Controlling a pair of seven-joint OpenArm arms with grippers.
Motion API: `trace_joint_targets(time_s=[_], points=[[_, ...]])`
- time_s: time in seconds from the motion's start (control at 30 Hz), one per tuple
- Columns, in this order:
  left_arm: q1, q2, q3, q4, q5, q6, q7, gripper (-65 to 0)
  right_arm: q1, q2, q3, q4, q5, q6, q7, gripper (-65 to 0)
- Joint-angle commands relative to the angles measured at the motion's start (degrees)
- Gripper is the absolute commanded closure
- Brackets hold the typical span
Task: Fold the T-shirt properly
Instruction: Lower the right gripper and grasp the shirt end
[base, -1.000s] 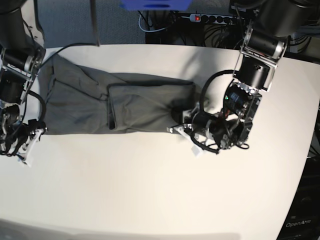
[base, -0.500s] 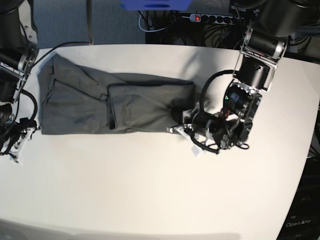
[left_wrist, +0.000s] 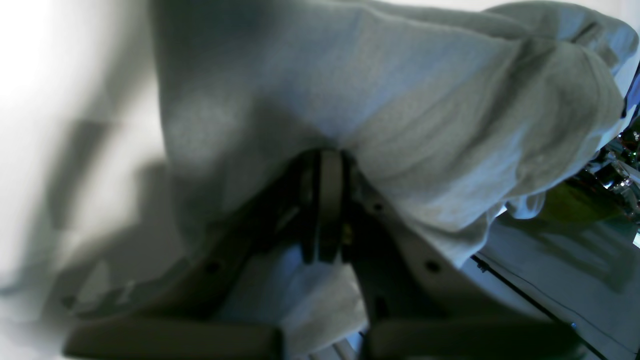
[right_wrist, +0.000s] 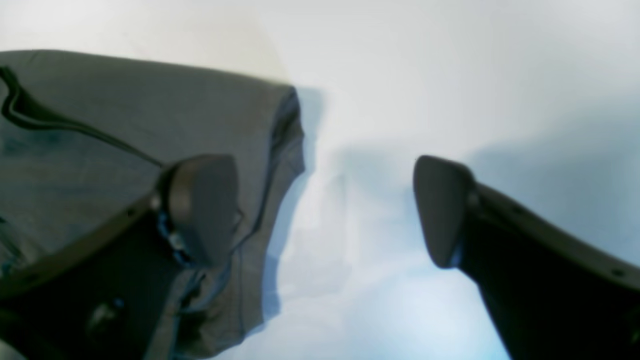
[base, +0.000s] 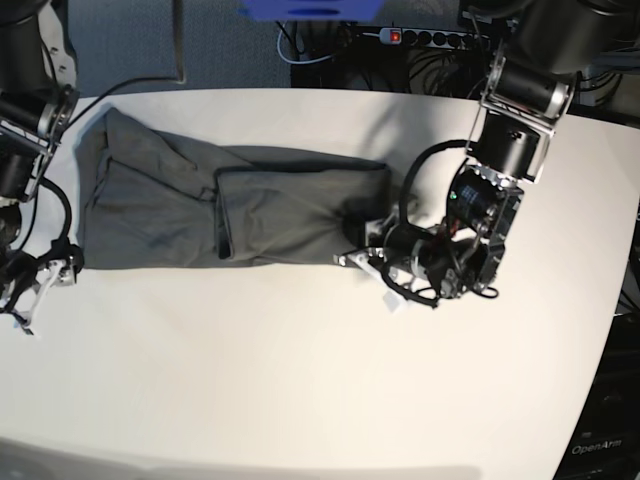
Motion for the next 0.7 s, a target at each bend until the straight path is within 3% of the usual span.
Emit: trace_joint_targets(time_s=[0.0,0.27,0.53,0.67], points=[[0.28,-0.42,0.32,-0.64,6.79,1.78,-1.45,-1.9,1.52,0.93,0.51,0.88,0.25,0.56,-1.30,-57.7],[0.28,-0.42,0.32,-0.64,6.79,1.78,-1.81,-1.9,0.90,-0.74,1.92,0.88,0.25,0.56,-1.30,-57.6],[0.28,-0.51,0.32,-1.17,6.79,1.78,-4.00,-1.9,-0.41,-4.00,18.80,1.23,0.34,0.56,-1.30,-57.6],[0.28,-0.51,0.32,-1.17,6.79,1.78,-3.92,-1.9,0.82,-4.08,20.82,0.79,0.34,0.56,-1.30,-57.9]])
